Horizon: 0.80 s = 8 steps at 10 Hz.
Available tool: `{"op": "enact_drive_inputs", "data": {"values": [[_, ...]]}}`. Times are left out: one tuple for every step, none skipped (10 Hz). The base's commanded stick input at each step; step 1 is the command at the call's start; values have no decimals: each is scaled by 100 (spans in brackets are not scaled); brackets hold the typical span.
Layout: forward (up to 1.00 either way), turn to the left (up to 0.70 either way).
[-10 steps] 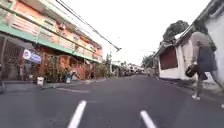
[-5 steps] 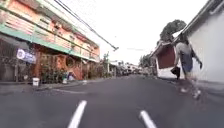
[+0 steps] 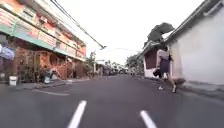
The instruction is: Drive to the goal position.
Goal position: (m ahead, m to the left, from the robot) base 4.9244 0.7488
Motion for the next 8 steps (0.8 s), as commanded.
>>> {"op": "enact_drive_inputs", "data": {"values": [[100, -40], [100, -40], [100, -40], [100, -26], [100, 0], [100, 0], [100, 0], [100, 0]]}}
